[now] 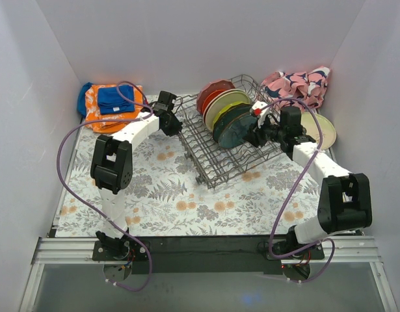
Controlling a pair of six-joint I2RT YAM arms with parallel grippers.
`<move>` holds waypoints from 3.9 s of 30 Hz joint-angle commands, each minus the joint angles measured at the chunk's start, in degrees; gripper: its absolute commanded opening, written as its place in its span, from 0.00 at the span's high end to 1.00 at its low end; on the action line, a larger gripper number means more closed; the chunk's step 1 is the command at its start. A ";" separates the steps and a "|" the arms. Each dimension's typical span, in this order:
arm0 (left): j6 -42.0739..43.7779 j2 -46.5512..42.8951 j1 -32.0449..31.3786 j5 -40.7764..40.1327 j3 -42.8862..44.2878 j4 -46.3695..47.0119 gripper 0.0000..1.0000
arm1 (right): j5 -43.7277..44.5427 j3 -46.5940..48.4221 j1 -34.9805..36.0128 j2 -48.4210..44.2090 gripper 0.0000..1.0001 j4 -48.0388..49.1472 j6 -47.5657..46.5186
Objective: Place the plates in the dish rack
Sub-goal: Move the dish rack
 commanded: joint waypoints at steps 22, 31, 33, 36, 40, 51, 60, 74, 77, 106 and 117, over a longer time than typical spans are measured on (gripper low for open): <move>-0.18 -10.05 5.57 0.94 -9.31 2.07 1.00 | 19.32 4.32 8.58 7.28 0.58 16.52 -1.28; 0.09 -11.54 7.85 2.09 -11.33 3.04 1.00 | 20.73 5.03 9.99 9.04 0.58 18.18 -0.58; 0.18 -11.98 8.38 2.26 -11.77 3.12 1.00 | 20.99 5.29 10.34 9.66 0.58 18.45 -0.31; 0.26 -12.77 9.35 2.53 -12.56 3.30 1.00 | 21.25 6.17 11.13 10.54 0.58 18.63 0.04; 0.88 -13.74 11.28 2.88 -13.62 3.56 1.00 | 21.78 6.96 12.54 11.24 0.58 18.80 0.30; 2.28 -15.32 15.24 4.11 -15.47 4.00 1.00 | 23.10 8.28 16.58 13.18 0.58 19.59 0.66; 3.52 -16.11 17.79 4.90 -16.00 4.18 1.00 | 23.45 9.51 20.01 13.79 0.58 19.59 0.48; 4.31 -16.38 18.58 5.78 -15.99 4.62 0.99 | 24.07 8.37 22.47 12.74 0.57 19.59 -0.58; 4.13 -16.99 18.67 5.25 -16.08 4.36 0.92 | 24.16 8.02 22.56 12.74 0.56 19.59 -0.58; 9.22 -26.83 19.19 6.13 -17.40 4.62 0.40 | 21.87 1.17 22.65 2.02 0.48 14.85 -1.72; 20.74 -46.16 19.28 26.85 -32.58 13.14 0.30 | 13.61 1.08 16.78 -13.79 0.33 -16.07 -9.79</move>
